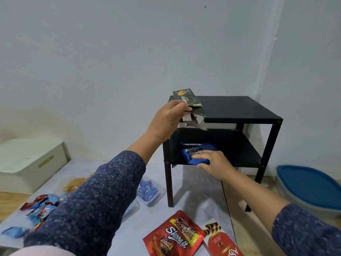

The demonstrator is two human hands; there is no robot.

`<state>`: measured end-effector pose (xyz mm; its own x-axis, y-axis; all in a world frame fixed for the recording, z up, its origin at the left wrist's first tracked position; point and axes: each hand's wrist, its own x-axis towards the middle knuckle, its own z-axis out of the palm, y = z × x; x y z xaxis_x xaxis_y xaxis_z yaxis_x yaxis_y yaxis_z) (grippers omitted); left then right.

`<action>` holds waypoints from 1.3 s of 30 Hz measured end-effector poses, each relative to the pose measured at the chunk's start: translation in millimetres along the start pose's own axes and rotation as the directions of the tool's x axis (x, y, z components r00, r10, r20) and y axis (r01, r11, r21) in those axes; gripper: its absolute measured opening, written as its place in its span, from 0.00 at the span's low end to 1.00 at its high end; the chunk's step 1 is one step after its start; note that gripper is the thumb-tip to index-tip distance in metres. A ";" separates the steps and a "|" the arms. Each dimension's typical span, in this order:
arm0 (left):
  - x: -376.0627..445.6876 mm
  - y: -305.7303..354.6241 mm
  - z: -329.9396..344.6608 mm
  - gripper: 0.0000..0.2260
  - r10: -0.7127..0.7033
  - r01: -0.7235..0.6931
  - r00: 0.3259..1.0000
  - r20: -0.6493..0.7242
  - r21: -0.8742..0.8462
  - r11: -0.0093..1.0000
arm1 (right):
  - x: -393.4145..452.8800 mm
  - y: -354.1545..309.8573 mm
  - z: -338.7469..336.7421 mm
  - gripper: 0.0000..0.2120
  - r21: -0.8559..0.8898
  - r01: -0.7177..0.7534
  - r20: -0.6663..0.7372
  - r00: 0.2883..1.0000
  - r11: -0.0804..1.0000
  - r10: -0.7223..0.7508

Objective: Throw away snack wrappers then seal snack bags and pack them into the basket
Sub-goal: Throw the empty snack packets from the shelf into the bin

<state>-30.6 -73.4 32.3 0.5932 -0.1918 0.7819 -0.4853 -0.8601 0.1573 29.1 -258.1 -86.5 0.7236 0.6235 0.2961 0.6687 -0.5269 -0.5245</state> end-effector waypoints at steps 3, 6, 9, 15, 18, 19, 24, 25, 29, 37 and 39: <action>-14.2 1.8 -27.1 0.10 0.021 -0.022 0.998 -0.052 -0.005 1.000 | -13.1 -32.7 -0.6 0.16 0.003 -0.015 -0.033 0.999 1.000 0.015; -36.0 0.5 -61.3 0.08 0.010 -0.010 0.995 -0.100 0.001 1.000 | -28.9 -73.9 0.8 0.16 0.012 -0.024 -0.069 0.997 1.000 0.025; -67.1 -0.5 -103.9 0.08 -0.009 0.009 0.994 -0.107 0.007 1.000 | -47.7 -123.3 10.0 0.15 0.010 -0.017 -0.117 0.993 1.000 0.018; -137.4 -20.9 -189.7 0.08 -0.141 0.146 0.984 -0.112 0.036 0.989 | -65.0 -208.4 41.4 0.14 -0.029 0.025 -0.097 0.995 0.999 -0.027; -184.2 -39.3 -236.5 0.04 -0.200 0.209 0.975 -0.101 0.094 0.973 | -60.3 -256.2 68.0 0.14 -0.030 0.070 -0.062 0.995 0.997 -0.072; -200.7 -45.8 -252.7 0.05 -0.233 0.243 0.967 -0.099 0.118 0.963 | -56.0 -272.2 78.2 0.14 -0.024 0.086 -0.040 0.995 0.996 -0.087; -281.9 -76.7 -339.8 0.09 -0.372 0.402 0.914 -0.164 0.229 0.887 | -24.1 -359.5 137.5 0.13 0.052 0.198 0.067 0.977 0.979 -0.201; -298.1 -81.9 -357.5 0.11 -0.396 0.432 0.900 -0.182 0.244 0.868 | -17.5 -377.6 151.6 0.13 0.068 0.228 0.088 0.968 0.971 -0.234; -366.0 -97.7 -422.9 0.17 -0.477 0.544 0.835 -0.273 0.291 0.787 | 8.3 -450.3 213.2 0.13 0.154 0.321 0.185 0.920 0.935 -0.346; -484.6 -109.1 -544.2 0.14 -0.591 0.743 0.669 -0.451 0.384 0.548 | 46.8 -600.3 349.5 0.14 0.298 0.531 0.335 0.720 0.793 -0.608; -511.6 -117.7 -574.4 0.17 -0.652 0.805 0.589 -0.478 0.422 0.417 | 55.6 -639.2 385.5 0.14 0.353 0.558 0.366 0.656 0.751 -0.660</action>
<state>-645.9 397.5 -39.7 0.3588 0.6736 0.6462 0.5460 -0.7130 0.4400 -424.0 336.1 -42.5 -0.0288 0.9682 0.2486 0.8454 0.1563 -0.5108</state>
